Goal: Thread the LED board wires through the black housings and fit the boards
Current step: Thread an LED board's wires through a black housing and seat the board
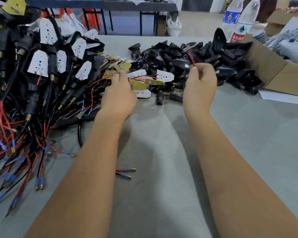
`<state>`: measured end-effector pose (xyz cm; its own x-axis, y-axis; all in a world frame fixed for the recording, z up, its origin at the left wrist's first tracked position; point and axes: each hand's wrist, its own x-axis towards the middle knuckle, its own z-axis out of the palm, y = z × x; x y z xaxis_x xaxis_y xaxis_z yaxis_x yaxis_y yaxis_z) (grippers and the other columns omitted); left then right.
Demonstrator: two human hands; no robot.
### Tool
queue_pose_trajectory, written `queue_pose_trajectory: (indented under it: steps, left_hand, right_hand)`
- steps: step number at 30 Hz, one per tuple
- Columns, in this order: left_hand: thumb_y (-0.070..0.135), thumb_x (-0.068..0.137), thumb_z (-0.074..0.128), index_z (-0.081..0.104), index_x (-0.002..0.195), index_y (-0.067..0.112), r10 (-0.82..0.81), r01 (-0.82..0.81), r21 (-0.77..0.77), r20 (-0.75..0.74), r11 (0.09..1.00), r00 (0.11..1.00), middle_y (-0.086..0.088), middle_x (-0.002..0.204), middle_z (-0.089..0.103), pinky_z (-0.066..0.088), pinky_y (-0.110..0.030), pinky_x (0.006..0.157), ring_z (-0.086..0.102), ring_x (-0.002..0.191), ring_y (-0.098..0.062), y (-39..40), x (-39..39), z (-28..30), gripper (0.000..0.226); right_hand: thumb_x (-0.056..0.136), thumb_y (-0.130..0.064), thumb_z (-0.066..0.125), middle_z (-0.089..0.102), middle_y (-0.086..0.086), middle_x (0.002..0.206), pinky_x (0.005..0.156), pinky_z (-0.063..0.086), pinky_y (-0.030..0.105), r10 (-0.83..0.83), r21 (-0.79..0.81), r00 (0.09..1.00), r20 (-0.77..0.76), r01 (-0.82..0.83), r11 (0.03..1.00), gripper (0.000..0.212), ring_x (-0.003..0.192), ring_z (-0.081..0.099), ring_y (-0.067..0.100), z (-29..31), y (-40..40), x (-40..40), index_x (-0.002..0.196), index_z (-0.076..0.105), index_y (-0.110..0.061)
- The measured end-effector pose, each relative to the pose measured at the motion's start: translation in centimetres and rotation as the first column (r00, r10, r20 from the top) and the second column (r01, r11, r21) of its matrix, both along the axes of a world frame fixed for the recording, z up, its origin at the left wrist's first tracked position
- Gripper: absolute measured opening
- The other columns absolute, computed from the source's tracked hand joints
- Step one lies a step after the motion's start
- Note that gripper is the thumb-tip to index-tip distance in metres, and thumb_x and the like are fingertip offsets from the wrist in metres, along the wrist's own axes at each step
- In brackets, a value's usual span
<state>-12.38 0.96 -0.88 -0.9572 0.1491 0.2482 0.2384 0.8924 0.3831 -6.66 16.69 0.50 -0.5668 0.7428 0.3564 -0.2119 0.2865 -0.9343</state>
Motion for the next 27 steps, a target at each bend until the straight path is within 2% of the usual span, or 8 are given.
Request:
queue_pose_trajectory:
  steps: [4,7,9,12,15,19,23,27]
  left_hand:
    - [0.020,0.094,0.039,0.046,0.134,0.014,-0.050,0.054,0.137,-0.026,0.989,0.998,-0.010,0.138,0.045,0.037,-0.038,0.085,0.050,0.116,-0.036,-0.6,-0.2,0.1,0.040]
    - [0.009,0.092,0.038,0.054,0.134,0.016,-0.089,0.098,0.263,-0.047,0.960,0.995,-0.012,0.140,0.051,0.038,-0.036,0.100,0.048,0.124,-0.032,-1.1,-0.2,0.2,0.045]
    - [0.004,0.089,0.038,0.059,0.130,0.019,-0.092,0.105,0.350,-0.054,0.931,0.994,-0.009,0.133,0.059,0.039,-0.031,0.095,0.052,0.121,-0.029,-1.8,0.0,0.6,0.048]
    - [0.009,0.089,0.039,0.057,0.133,0.029,-0.041,0.079,0.349,-0.114,0.934,0.993,-0.004,0.133,0.059,0.045,-0.035,0.095,0.055,0.114,-0.028,-2.6,0.4,1.3,0.051]
    - [0.015,0.094,0.040,0.056,0.135,0.029,0.059,-0.004,0.244,-0.216,0.970,0.975,0.002,0.145,0.048,0.041,-0.038,0.101,0.050,0.126,-0.025,-2.4,0.7,1.8,0.046]
    - [0.025,0.094,0.042,0.066,0.102,0.019,0.216,-0.119,0.281,-0.345,0.952,0.913,-0.003,0.118,0.054,0.036,-0.032,0.072,0.056,0.091,-0.026,-1.3,1.2,2.0,0.026]
    - [0.034,0.093,0.044,0.057,0.079,0.020,-0.108,0.210,0.440,-0.245,0.873,0.964,0.002,0.072,0.062,0.039,-0.034,0.063,0.054,0.069,-0.021,0.5,1.9,0.9,0.024]
    - [0.039,0.089,0.047,0.064,0.085,0.021,-0.411,0.307,0.639,0.016,0.705,0.911,-0.006,0.073,0.068,0.055,-0.040,0.063,0.063,0.064,-0.020,2.4,3.4,-0.1,0.025]
  right_hand:
    - [0.099,-0.005,0.041,0.057,0.006,0.059,0.044,0.038,0.024,0.525,-0.205,0.851,0.029,-0.509,0.836,0.023,0.042,0.050,0.015,0.2,-2.8,0.3,0.082,0.052,-0.016]
    - [0.102,-0.003,0.035,0.062,0.014,0.081,0.053,0.049,0.031,0.723,-0.296,0.681,0.114,-0.671,0.679,0.024,0.058,0.058,0.017,-0.2,-5.7,0.0,0.085,0.047,-0.015]
    - [0.100,-0.002,0.039,0.059,0.010,0.089,0.073,0.050,0.032,0.678,-0.169,0.706,0.203,-0.657,0.735,0.027,0.076,0.057,0.014,-0.8,-6.2,-0.9,0.080,0.049,-0.017]
    - [0.100,-0.010,0.041,0.057,-0.006,0.078,0.059,0.042,0.015,0.614,-0.079,0.749,0.250,-0.616,0.784,0.025,0.063,0.052,-0.002,-0.7,-5.4,-2.1,0.081,0.052,-0.022]
    - [0.100,-0.015,0.044,0.059,-0.003,0.088,0.080,0.053,0.033,0.566,-0.113,0.782,0.261,-0.558,0.822,0.020,0.081,0.055,0.011,-0.8,-4.3,-3.2,0.086,0.056,-0.023]
    - [0.092,-0.016,0.055,0.063,-0.006,0.074,0.073,0.049,0.033,0.418,0.002,0.856,0.304,-0.439,0.898,0.023,0.072,0.055,0.012,-0.9,-3.2,-3.0,0.072,0.063,-0.025]
    - [0.087,-0.017,0.062,0.056,-0.013,0.055,0.053,0.038,0.020,0.414,0.005,0.876,0.248,-0.429,0.903,0.017,0.048,0.047,0.000,0.4,-1.7,-1.9,0.074,0.071,-0.024]
    - [0.094,-0.010,0.056,0.048,-0.008,0.047,0.038,0.030,0.017,0.444,-0.294,0.896,0.002,-0.424,0.857,0.011,0.039,0.041,0.008,2.1,-0.4,-1.2,0.086,0.063,-0.013]
